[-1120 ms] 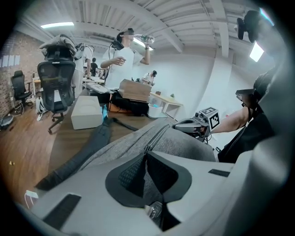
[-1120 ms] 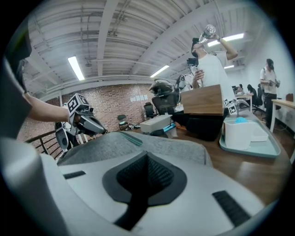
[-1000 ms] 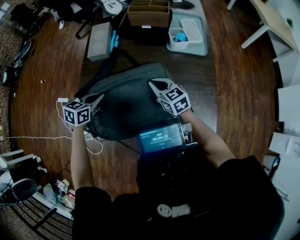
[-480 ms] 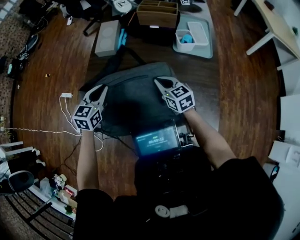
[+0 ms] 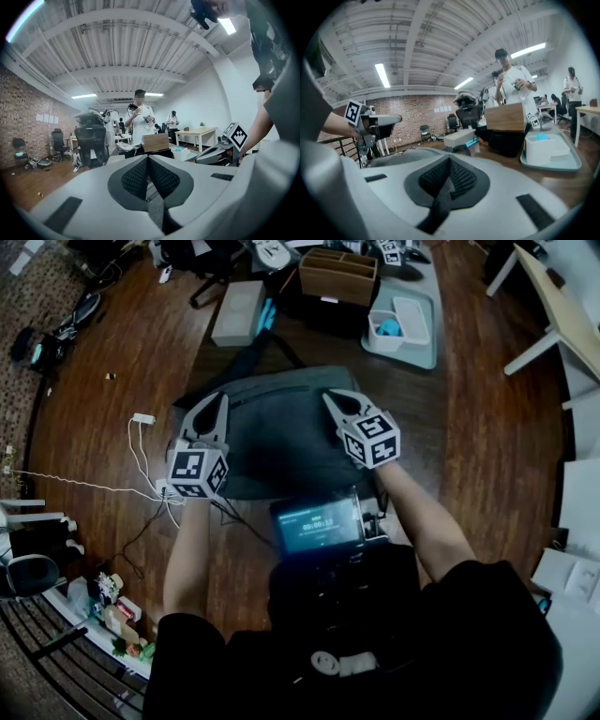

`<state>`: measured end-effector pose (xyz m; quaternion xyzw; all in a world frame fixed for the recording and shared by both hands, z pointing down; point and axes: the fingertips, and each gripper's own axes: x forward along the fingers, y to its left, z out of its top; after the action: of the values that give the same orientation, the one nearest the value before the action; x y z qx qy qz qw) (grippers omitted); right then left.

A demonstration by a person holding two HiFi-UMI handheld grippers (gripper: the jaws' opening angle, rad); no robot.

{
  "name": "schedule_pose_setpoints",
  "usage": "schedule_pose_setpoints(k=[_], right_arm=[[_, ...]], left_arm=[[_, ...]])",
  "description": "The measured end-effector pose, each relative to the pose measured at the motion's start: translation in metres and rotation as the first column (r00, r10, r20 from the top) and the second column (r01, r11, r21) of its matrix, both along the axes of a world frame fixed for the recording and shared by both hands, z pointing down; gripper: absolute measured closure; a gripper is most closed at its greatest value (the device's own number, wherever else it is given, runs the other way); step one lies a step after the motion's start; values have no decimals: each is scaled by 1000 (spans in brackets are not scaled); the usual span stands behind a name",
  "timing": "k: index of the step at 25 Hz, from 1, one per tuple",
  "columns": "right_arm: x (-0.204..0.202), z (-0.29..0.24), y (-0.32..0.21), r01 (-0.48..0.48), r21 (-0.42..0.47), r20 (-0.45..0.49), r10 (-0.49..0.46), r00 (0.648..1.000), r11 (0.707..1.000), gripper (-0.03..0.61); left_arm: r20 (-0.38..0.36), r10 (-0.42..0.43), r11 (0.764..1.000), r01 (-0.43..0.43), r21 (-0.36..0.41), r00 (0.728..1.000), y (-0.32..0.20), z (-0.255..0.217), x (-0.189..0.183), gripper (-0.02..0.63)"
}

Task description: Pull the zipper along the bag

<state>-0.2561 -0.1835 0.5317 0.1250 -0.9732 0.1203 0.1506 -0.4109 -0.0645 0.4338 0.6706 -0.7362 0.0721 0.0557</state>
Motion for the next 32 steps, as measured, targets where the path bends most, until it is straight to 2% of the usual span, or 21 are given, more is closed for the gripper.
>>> schedule_pose_setpoints(k=[4,8,13,20,25,30,32], right_arm=[[-10,-48,3,18,78,133,-29,991,997,566],[-7,-83,13,21,100,198,-41,979,995,566],[41,-135,46,41,132,298,-79,951,990,566],[112,-173,95,82,154,349,-132,928,985,566],[174,-181,131,88,147,380,-138,915,985,566],[244,-204,191,79,142,408,-131,904,987,566],[259,-209,214,88,159,408,-147,901,983,566]], left_arm=[[-10,-6,1000,6,4,1000,-3,6,6,617],[10,-30,999,29,25,1000,2,-3,25,617],[44,-111,990,107,90,993,22,-41,82,617],[34,-246,961,239,139,969,54,-73,155,617],[4,-289,939,283,196,957,76,-88,227,617],[52,-298,933,279,228,953,115,-114,313,617],[66,-301,932,279,231,951,127,-119,334,617]])
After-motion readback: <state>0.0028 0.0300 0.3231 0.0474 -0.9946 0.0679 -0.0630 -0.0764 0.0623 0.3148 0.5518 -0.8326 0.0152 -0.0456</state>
